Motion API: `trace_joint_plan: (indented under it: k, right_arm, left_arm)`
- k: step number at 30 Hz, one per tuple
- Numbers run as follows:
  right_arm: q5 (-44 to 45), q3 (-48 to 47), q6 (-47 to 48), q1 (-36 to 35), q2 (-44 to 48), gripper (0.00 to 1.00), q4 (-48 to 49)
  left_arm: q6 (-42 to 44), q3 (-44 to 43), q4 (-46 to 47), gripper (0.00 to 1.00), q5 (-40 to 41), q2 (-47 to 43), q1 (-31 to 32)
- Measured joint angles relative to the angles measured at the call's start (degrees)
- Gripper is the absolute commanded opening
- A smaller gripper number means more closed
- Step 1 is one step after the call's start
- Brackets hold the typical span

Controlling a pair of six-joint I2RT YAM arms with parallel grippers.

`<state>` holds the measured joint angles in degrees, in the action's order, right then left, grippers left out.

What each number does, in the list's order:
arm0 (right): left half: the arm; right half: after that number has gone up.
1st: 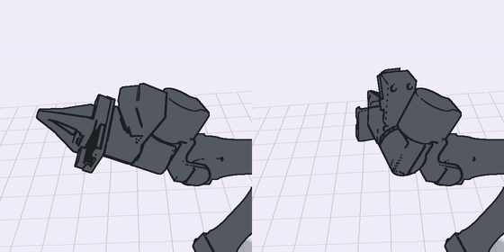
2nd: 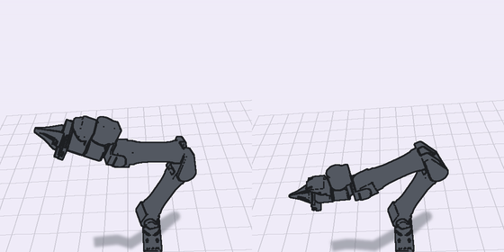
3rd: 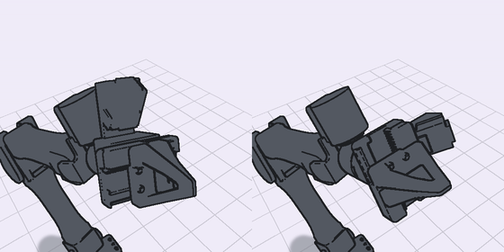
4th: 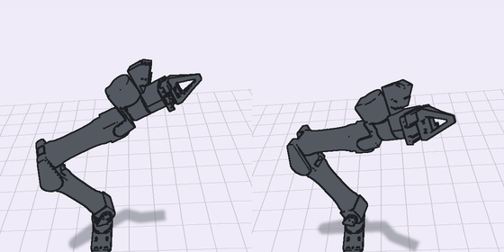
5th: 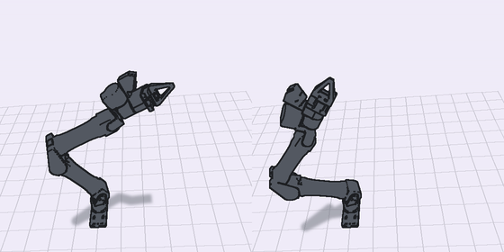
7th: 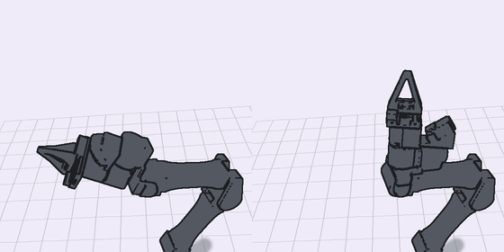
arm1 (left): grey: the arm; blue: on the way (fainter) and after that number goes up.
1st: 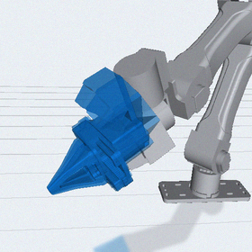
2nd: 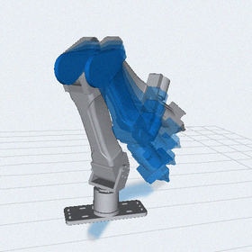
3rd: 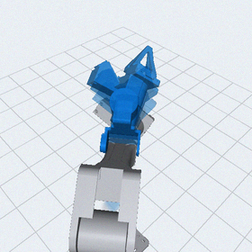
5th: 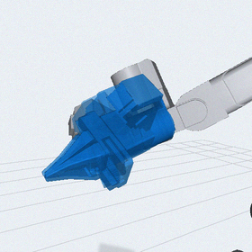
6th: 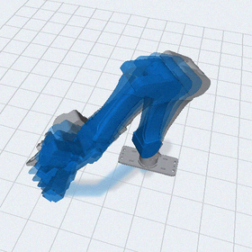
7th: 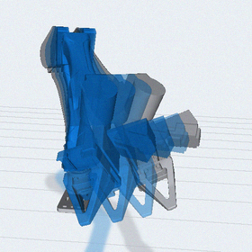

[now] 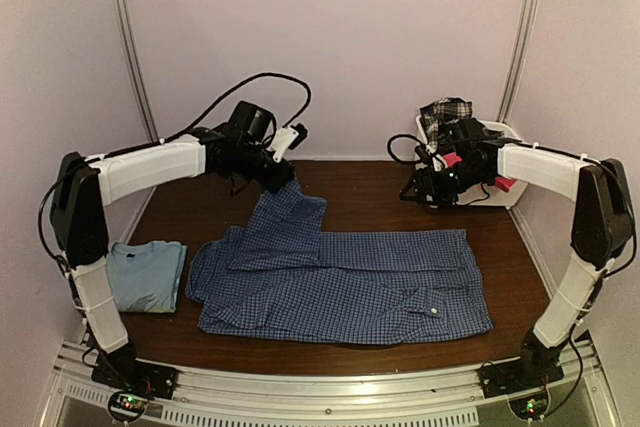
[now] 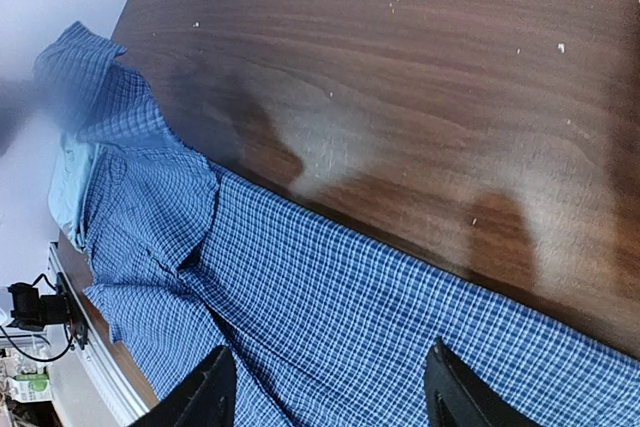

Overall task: Fold and stack the mixed laundry pile
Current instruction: Adjust the rectangle-folded shirt at the center of the board.

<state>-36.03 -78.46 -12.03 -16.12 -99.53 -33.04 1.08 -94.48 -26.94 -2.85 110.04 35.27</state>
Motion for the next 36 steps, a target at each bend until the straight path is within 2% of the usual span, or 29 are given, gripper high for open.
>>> trace_joint_plan:
  k: [8,9,10,11,14,17,20,24,26,28,31,36]
  right_arm:
    - [-4.4,9.4,-4.7,-1.1,7.8,0.65,0.8]
    - [-4.7,10.1,-4.9,-1.6,8.6,0.65,0.8]
    - [-5.0,10.7,-5.2,-2.2,9.3,0.65,0.8]
    - [-5.2,11.2,-5.4,-2.8,9.7,0.65,0.8]
    - [-5.5,12.7,-6.1,-5.6,10.4,0.65,0.7]
    - [-5.5,13.9,-6.2,-8.4,10.4,0.65,0.8]
    - [-5.6,15.0,-5.7,-11.1,10.5,0.71,2.2]
    - [-5.4,16.8,-1.9,-16.1,10.5,0.70,5.8]
    - [-4.8,17.2,0.8,-19.6,10.5,0.68,7.7]
    - [-4.6,18.1,3.4,-22.9,10.4,0.64,10.4]
    - [-5.0,18.3,6.2,-26.0,8.3,0.63,13.2]
    - [-5.0,18.5,8.2,-29.3,2.2,0.65,17.2]
  left_arm:
    - [5.3,26.0,5.1,0.00,-0.3,-16.9,14.3]
    - [6.2,29.4,5.1,0.09,-0.2,-18.9,16.6]
    - [7.0,32.1,4.9,0.25,0.0,-20.6,18.7]
    - [7.5,34.1,4.9,0.35,-0.1,-21.8,20.2]
    - [7.1,39.0,2.9,0.48,-0.2,-24.7,23.0]
    - [4.0,42.4,2.3,0.56,-0.5,-28.6,21.7]
    - [1.2,43.9,2.4,0.56,-1.1,-33.5,20.2]
    - [-1.8,43.7,3.4,0.57,-1.4,-35.9,19.2]
    - [-4.3,44.3,4.7,0.64,-3.8,-36.4,16.9]
    - [-7.6,46.7,7.7,0.71,-7.1,-38.8,12.0]
    - [-11.5,49.8,10.6,0.72,-9.8,-42.6,5.2]
    - [-13.9,50.3,13.3,0.70,-14.1,-41.5,4.3]
